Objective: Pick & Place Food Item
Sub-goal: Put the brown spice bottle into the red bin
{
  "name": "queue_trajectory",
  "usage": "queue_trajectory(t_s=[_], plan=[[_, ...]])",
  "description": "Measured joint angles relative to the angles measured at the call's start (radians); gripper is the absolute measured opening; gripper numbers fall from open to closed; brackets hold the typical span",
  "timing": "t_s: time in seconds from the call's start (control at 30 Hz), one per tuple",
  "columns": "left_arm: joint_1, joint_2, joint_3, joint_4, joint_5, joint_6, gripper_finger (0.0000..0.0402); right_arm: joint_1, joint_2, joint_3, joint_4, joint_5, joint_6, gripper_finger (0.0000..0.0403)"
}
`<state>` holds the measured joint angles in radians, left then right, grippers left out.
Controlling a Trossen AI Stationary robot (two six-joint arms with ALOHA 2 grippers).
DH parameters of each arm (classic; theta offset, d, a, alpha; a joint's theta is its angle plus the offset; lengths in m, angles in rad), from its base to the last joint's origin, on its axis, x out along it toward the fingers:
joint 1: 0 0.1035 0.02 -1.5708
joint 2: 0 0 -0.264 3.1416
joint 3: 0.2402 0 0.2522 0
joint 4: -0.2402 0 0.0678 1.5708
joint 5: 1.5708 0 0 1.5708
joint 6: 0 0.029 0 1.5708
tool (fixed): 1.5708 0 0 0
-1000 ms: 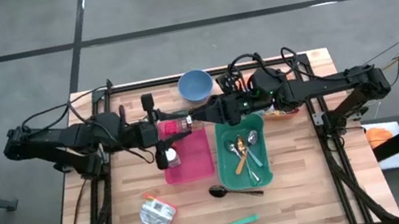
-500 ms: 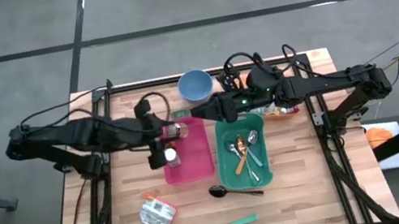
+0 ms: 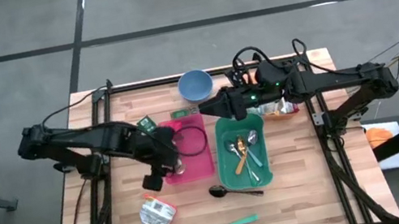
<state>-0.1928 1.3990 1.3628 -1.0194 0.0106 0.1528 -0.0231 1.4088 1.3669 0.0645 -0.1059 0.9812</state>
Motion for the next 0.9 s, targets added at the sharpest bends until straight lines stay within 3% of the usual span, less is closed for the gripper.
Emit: queue_trajectory(t_s=[0.23, 0.53, 0.9], plan=[[0.001, 0.085, -0.002, -0.084, 0.006, 0.223, 0.0164, 0.001, -0.021, 0.000, -0.067, 0.001, -0.041, 0.0343], [0.002, 0.218, -0.002, -0.089, 0.001, 0.402, 0.0164, 0.001, -0.024, 0.000, -0.130, 0.001, -0.063, 0.0343], [0.000, 0.274, -0.111, 0.067, 0.007, 0.586, 0.0164, 0.003, -0.027, 0.000, -0.166, 0.001, -0.073, 0.0343]])
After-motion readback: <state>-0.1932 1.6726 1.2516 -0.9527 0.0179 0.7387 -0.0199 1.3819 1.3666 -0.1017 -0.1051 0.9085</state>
